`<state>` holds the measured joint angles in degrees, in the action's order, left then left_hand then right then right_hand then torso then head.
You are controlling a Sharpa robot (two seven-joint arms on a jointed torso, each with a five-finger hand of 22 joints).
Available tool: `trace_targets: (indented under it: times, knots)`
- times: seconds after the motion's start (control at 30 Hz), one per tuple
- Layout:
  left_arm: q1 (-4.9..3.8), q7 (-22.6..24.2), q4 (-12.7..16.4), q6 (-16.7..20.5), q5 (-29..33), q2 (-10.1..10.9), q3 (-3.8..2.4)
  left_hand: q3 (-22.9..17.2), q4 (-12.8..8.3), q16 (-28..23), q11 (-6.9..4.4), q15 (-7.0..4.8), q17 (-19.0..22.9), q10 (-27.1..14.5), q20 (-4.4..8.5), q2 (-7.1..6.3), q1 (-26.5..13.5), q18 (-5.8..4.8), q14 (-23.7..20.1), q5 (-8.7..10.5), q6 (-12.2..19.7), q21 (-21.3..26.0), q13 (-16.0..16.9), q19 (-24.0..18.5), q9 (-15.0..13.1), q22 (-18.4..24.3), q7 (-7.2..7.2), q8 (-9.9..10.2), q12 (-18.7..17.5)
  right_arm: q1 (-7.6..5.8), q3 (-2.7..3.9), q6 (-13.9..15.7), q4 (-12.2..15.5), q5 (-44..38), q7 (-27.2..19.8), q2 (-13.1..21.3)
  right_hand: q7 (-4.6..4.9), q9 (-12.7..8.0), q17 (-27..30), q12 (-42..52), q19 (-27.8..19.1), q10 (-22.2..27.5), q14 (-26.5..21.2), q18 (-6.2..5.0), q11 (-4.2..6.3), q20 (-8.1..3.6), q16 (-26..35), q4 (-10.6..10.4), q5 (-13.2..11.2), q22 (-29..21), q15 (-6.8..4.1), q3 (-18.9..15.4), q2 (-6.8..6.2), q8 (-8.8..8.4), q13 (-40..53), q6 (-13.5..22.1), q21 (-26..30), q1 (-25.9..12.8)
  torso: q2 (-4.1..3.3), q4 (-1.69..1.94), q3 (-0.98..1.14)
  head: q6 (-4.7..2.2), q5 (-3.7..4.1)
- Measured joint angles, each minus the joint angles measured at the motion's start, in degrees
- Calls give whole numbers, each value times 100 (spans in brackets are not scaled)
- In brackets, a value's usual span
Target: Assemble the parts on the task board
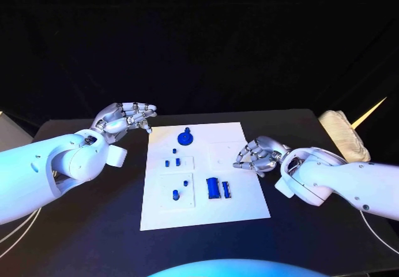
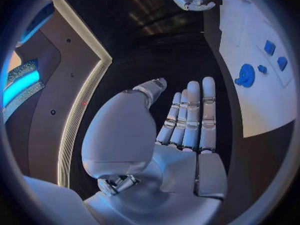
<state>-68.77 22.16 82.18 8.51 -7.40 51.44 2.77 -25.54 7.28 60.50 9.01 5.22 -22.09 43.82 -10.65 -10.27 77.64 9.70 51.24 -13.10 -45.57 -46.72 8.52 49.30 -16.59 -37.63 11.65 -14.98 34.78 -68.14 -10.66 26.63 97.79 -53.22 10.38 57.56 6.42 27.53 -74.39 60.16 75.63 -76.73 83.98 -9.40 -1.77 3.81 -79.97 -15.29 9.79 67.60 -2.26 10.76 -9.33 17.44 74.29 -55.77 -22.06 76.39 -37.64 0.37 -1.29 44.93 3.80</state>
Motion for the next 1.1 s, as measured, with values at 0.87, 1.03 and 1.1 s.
trace_targets:
  times: [0.87, 1.03, 1.1]
  knots:
    - [193, 350, -1000, 528, 394, -780, -16, 1854, -524, -5425, -622, -282, 1971, -3099, 660, 777, -2282, -672, -4014, 981, 3402, 4212, -760, -3863, 1283, 3284, -873, 1111, -3030, -68, 348, -123, -2250, 3605, -2587, -1308, -364, -2173, 6717, -5788, -6230, 5454, -6490, 638, -31, -55, 7504, 1266, -850, -5948, 373, -290, 623, -1374, -6996, 4297, 2098, -2075, 300, 15, -42, -710, -213]
    - [339, 365, -580, 899, 420, -760, -91, 2239, -639, -5773, -779, -416, 2103, -3813, 885, 916, -5077, -762, -4631, 1164, 4043, 4466, -811, -4459, 1495, 3548, -1039, 1326, -3281, 293, 672, 267, -1659, 3953, -2816, -1304, -519, -2498, 7122, -5907, -6976, 6699, -7560, 773, 85, -241, 7783, 1413, -901, -6405, 289, -730, 797, -1582, -7240, 5014, 2153, -4920, 467, -10, 40, -913, -314]
    - [413, 382, -385, 1116, 440, -745, -124, 2328, -668, -5858, -815, -450, 2136, -3981, 939, 951, -5883, -851, -4777, 1198, 4201, 4530, -821, -4597, 1543, 3616, -1075, 1379, -3336, 430, 783, 467, -1422, 4138, -2959, -1304, -552, -2566, 7207, -5931, -7132, 6958, -7783, 774, 111, -277, 7838, 1441, -919, -6499, 270, -825, 834, -1625, -7289, 5162, 2157, -5639, 531, -20, 71, -977, -346]
